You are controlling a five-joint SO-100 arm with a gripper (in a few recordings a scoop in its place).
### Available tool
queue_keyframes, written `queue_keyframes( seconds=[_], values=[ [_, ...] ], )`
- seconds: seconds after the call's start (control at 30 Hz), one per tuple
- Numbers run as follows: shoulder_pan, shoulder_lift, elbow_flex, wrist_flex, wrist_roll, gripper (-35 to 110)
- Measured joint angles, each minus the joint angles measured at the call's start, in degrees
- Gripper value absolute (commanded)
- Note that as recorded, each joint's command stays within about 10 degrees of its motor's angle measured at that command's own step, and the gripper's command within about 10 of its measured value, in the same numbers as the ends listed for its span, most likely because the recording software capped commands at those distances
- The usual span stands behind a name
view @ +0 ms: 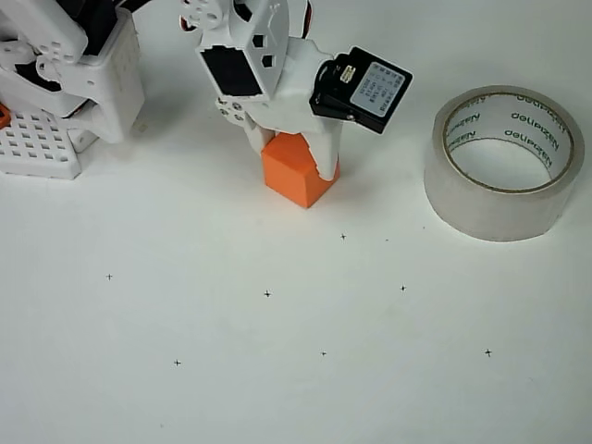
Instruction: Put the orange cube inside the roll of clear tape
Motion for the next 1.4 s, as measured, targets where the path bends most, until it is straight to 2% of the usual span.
queue_keyframes(
  seconds=[0.43,1.0,1.4],
  values=[
    [-0.26,1.58,-4.04,0.53,-3.96,15],
    [-2.64,-6.94,-28.04,12.66,-11.25,15],
    [-3.6,-16.52,-42.1,17.05,-15.29,15]
  ],
)
